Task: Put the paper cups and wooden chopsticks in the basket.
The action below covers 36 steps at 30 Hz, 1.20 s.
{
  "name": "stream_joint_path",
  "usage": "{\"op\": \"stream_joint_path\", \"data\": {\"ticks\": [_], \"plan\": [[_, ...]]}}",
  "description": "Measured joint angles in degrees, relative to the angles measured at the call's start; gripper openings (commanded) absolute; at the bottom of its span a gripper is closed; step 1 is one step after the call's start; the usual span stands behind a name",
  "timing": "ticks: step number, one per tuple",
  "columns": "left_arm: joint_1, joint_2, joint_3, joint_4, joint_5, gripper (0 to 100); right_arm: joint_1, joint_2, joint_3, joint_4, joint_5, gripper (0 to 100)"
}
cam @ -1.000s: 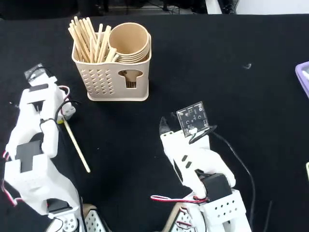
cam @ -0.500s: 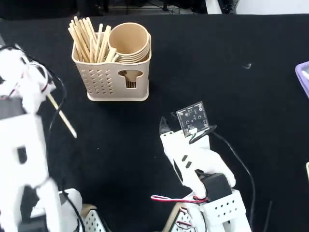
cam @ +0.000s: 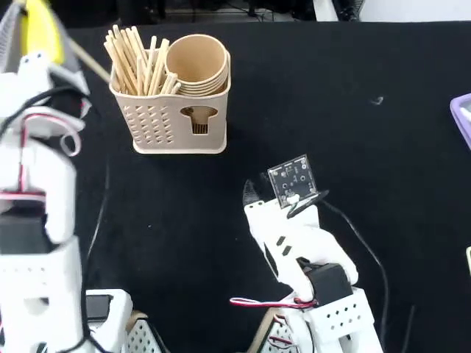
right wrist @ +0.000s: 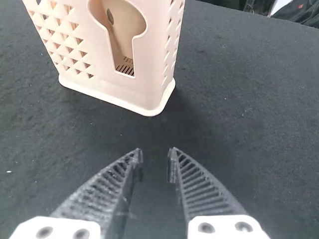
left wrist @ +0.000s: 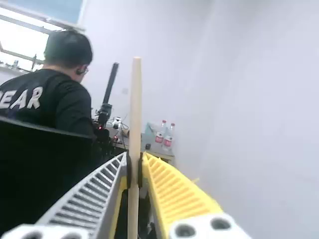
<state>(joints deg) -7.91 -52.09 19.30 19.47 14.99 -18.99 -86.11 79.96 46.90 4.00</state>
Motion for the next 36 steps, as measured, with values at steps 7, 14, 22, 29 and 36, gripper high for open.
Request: {"op": "stream_joint_path", "data": {"ticks": [7, 14, 22, 29, 36], "plan": [[4.22, 13.80, -4.13, -5.10, -10.02, 3, 0.00, 0.00, 0.00, 0.00, 0.00, 9.6], [4.92, 26.46, -13.80, -5.27, -9.93, 3, 0.00, 0.00, 0.00, 0.00, 0.00, 9.6], [5.71, 38.51, -19.16, -5.27, -9.93, 3, 0.00, 0.00, 0.00, 0.00, 0.00, 9.6], [5.80, 42.55, -19.34, -5.01, -9.93, 3, 0.00, 0.00, 0.00, 0.00, 0.00, 9.6], [5.80, 42.55, -19.52, 2.55, -8.00, 14, 0.00, 0.00, 0.00, 0.00, 0.00, 9.6]]}}
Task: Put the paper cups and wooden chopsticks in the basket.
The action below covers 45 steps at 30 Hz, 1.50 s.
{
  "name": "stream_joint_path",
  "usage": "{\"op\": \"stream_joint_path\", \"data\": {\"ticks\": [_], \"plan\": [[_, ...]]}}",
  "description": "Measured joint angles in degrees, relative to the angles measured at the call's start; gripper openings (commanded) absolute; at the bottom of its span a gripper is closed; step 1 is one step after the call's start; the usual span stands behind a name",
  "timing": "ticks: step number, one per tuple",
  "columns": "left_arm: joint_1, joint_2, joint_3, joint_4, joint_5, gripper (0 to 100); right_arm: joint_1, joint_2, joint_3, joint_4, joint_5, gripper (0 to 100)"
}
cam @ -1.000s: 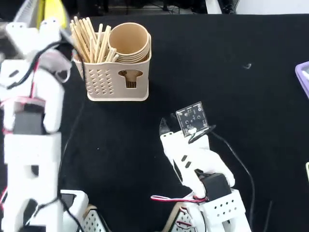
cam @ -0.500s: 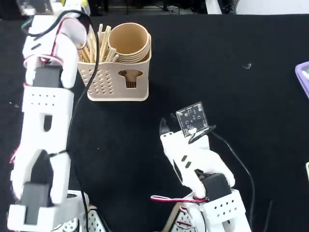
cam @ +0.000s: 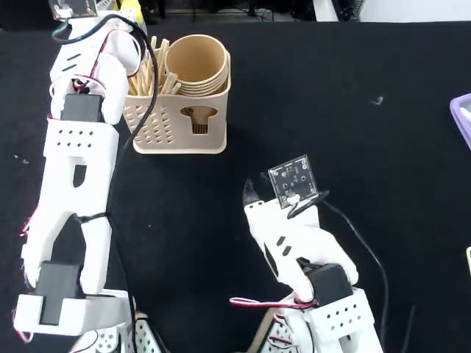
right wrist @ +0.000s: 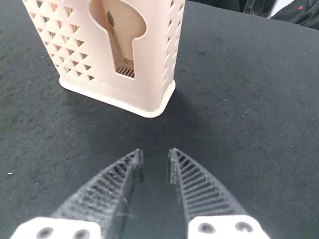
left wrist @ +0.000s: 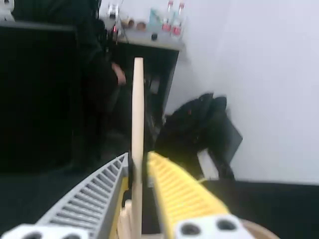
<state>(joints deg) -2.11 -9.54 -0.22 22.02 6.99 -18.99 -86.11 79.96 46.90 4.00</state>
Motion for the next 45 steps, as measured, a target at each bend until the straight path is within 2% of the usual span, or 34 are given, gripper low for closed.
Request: {"op": "stream_joint_path", "data": {"ticks": [11, 13, 15, 17, 19, 22, 26, 30, 33, 37, 45], "plan": [[0.00, -5.80, -5.71, 17.41, 0.26, 14, 0.00, 0.00, 0.00, 0.00, 0.00, 9.5], [-0.18, -9.93, -5.89, 23.65, 0.26, 10, 0.00, 0.00, 0.00, 0.00, 0.00, 9.3], [-0.97, -14.86, -5.89, 31.03, 0.26, 2, 0.00, 0.00, 0.00, 0.00, -0.09, 9.1], [-2.20, -19.96, -4.84, 38.95, 0.44, 5, 0.00, 0.00, 0.00, 0.00, -0.09, 6.8], [-3.60, -25.05, -1.41, 46.68, 0.44, 3, 0.00, 0.00, 0.00, 0.00, -0.09, 1.2], [-8.09, -32.53, 7.91, 54.86, 0.44, 3, 0.00, 0.00, 0.00, 0.00, -0.09, 1.1], [-16.26, -43.78, 25.76, 56.53, 0.44, 3, 0.26, 0.00, 0.00, 0.00, -0.09, 1.1], [-23.38, -59.08, 45.63, 51.87, 0.44, 3, 0.35, 0.00, -0.09, 0.00, -0.09, 1.1], [-24.79, -73.32, 60.48, 48.88, -2.46, 3, 0.35, 0.00, -0.35, 0.00, -0.09, 1.1], [-25.32, -91.96, 75.34, 49.67, -5.63, 3, 0.35, 0.00, -2.20, 0.09, -0.09, 1.1], [-25.41, -90.64, 82.46, 50.81, -5.71, 3, 10.37, 0.00, 2.46, 7.56, -2.81, 1.1]]}}
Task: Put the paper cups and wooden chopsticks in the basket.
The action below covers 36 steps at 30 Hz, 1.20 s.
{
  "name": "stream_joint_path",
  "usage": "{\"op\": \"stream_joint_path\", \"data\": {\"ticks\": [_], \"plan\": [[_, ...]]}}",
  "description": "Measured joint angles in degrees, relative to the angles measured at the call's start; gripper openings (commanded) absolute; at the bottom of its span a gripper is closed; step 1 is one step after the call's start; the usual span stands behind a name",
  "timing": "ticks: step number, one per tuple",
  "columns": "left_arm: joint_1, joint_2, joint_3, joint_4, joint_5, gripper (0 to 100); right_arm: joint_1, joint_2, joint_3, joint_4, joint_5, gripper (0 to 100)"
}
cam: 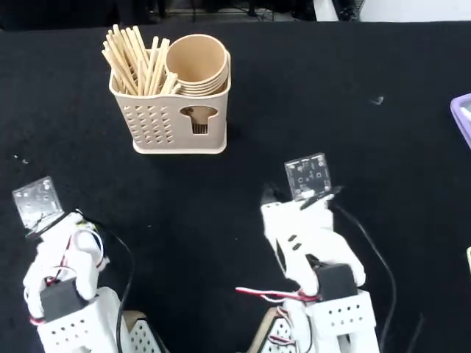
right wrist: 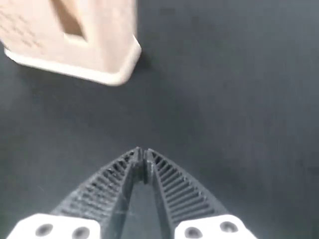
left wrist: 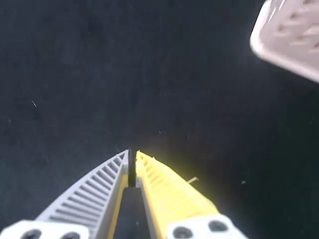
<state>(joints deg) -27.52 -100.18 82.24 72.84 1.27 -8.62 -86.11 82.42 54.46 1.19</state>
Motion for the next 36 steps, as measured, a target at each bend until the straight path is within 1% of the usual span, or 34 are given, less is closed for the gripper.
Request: {"op": "stream_joint_path", "data": {"ticks": [4, 7, 9, 13, 36], "plan": [[4.66, -3.08, 5.98, 0.00, 0.00, 3, 4.48, 0.00, 2.46, 3.43, -3.52, 1.1], [9.58, -4.31, 9.93, 0.00, 0.00, 3, 7.21, 0.00, 5.19, 4.31, -4.22, 1.2], [10.99, -4.13, 11.96, 0.00, -0.35, 3, 7.56, 0.00, 8.00, 3.52, -4.40, 1.2], [11.43, -4.13, 13.45, 0.00, -0.44, 3, 7.91, 0.00, 14.51, -1.93, -4.40, 1.2], [11.52, -4.04, 13.80, 0.00, -0.53, 3, 7.91, -0.18, 14.86, -2.11, -4.40, 1.2]]}}
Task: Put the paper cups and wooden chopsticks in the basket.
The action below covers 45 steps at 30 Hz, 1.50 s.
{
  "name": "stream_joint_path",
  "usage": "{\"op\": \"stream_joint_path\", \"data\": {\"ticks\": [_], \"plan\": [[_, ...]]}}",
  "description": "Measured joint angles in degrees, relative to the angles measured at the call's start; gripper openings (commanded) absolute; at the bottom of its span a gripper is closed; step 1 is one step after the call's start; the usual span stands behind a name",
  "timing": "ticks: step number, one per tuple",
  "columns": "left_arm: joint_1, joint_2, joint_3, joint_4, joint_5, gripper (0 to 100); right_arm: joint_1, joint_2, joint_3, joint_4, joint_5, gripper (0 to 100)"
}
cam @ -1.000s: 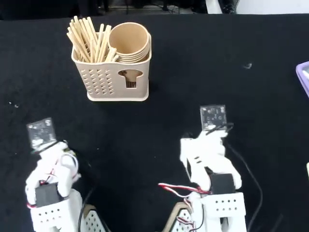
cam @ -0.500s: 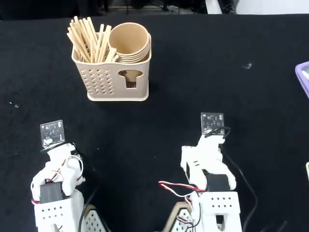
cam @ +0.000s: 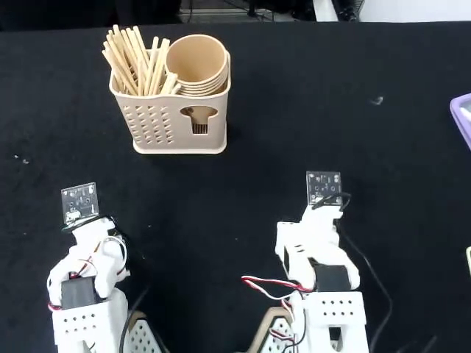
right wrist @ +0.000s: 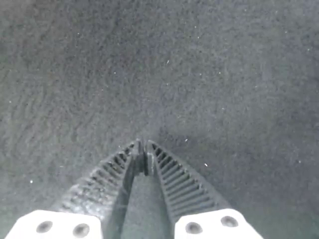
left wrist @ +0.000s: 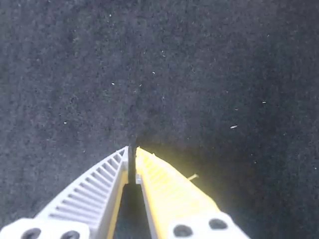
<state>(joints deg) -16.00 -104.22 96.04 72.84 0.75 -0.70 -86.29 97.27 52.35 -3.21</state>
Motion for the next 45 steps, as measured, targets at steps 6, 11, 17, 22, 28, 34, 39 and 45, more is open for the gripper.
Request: {"op": "stream_joint_path", "data": {"ticks": [6, 11, 17, 22, 28, 34, 39, 45], "plan": [[0.00, 0.00, 0.00, 0.00, 0.00, 3, 0.00, -2.90, 0.00, 1.23, 0.00, 1.2], [0.00, 0.00, 0.00, 0.00, 0.00, 3, 0.00, -15.56, -0.18, 13.89, 0.00, 1.2], [0.00, 0.00, 0.00, 0.00, 0.00, 3, 0.00, -16.79, -0.26, 21.36, 0.00, 1.2], [0.00, 0.00, 0.00, 0.00, 0.00, 3, 0.00, -16.79, -0.26, 21.98, 0.00, 1.2], [0.00, 0.00, 0.00, 0.00, 0.00, 3, 0.00, -16.79, -0.26, 21.98, 0.00, 1.2], [0.26, 0.00, 0.00, 0.00, 0.00, 3, 0.00, -16.79, -0.26, 21.98, 0.00, 1.2], [5.80, -0.18, 0.00, 0.00, 0.00, 3, 0.00, -16.79, -0.26, 21.98, 0.00, 1.2], [22.42, -0.35, 0.00, 0.00, 0.00, 3, 0.00, -16.79, -0.26, 21.98, 0.00, 1.2]]}}
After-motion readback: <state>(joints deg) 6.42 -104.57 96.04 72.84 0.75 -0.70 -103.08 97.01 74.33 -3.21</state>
